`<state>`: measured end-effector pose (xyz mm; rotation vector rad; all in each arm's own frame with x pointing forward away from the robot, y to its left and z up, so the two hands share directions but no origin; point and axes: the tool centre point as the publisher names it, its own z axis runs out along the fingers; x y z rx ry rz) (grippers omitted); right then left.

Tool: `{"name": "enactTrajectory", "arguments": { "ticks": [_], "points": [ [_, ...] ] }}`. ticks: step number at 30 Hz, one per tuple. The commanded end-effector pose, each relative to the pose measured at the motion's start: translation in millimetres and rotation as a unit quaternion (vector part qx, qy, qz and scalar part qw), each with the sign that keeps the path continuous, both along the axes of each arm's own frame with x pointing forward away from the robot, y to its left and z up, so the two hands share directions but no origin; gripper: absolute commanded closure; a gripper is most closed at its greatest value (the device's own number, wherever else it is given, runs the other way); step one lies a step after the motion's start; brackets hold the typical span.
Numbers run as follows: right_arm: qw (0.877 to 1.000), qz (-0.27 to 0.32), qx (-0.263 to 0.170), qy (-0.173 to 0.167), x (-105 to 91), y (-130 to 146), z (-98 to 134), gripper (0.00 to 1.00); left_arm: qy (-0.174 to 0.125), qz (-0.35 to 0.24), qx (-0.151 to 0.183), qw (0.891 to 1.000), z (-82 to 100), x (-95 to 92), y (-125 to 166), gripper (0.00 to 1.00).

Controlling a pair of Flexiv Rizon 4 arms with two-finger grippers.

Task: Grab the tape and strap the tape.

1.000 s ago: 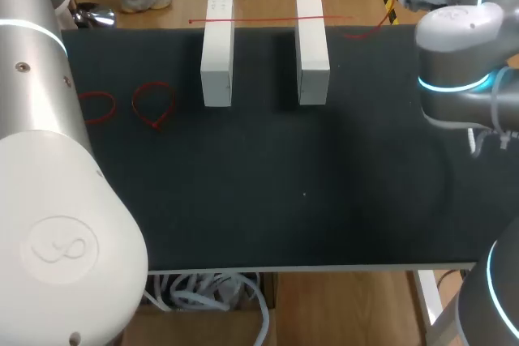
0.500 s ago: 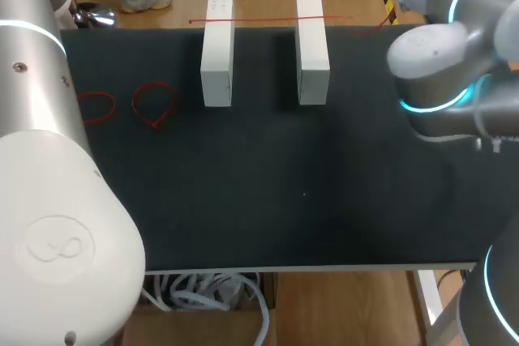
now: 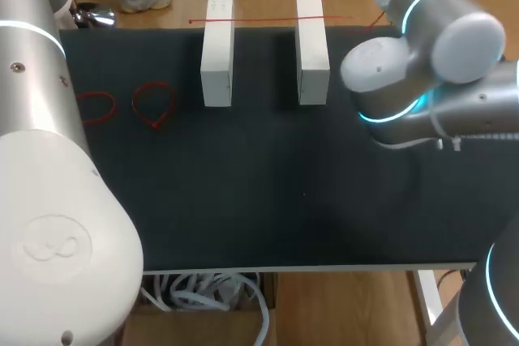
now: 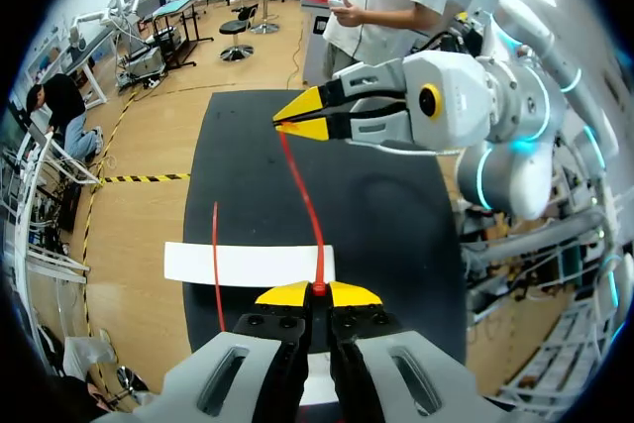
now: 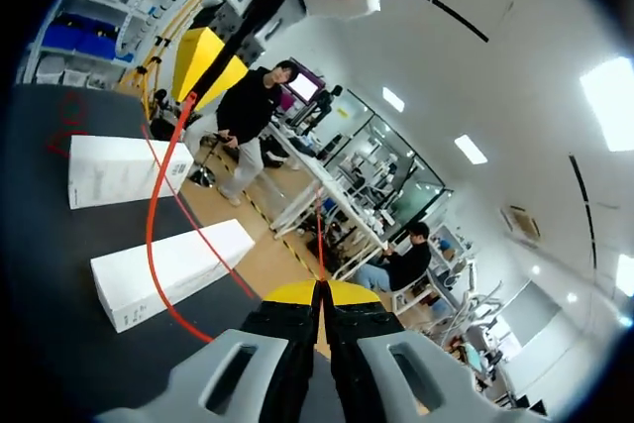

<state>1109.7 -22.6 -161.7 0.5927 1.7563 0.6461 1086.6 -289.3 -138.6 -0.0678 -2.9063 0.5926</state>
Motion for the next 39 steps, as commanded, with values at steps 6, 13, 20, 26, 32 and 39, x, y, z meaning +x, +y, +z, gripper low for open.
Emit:
{"name": "enactTrajectory", "arguments": {
  "ticks": [6,13,20,26,32,39],
  "points": [
    [0.998,-0.013,-0.054,-0.011,-2.7,11,4,1.00,0.000,0.001,0.002,1.000,0.6,-0.3,0,1.00],
    [0.995,-0.004,-0.092,-0.024,-0.6,17,10,1.00,0.000,0.001,0.002,1.000,0.6,-0.3,0,1.00],
    [0.986,0.021,-0.160,-0.041,1.0,24,13,1.00,0.000,0.001,0.002,1.000,0.6,-0.3,0,1.00],
    [0.981,0.029,-0.184,-0.059,0.3,34,17,1.00,0.000,0.001,0.002,1.000,0.6,-0.3,0,1.00],
    [0.979,0.034,-0.190,-0.062,3.0,47,19,1.00,0.000,0.001,0.002,1.000,0.6,-0.3,0,1.00],
    [0.975,0.039,-0.205,-0.074,5.0,61,19,1.00,0.000,0.001,0.002,1.000,0.6,-0.3,0,1.00]
  ]
}}
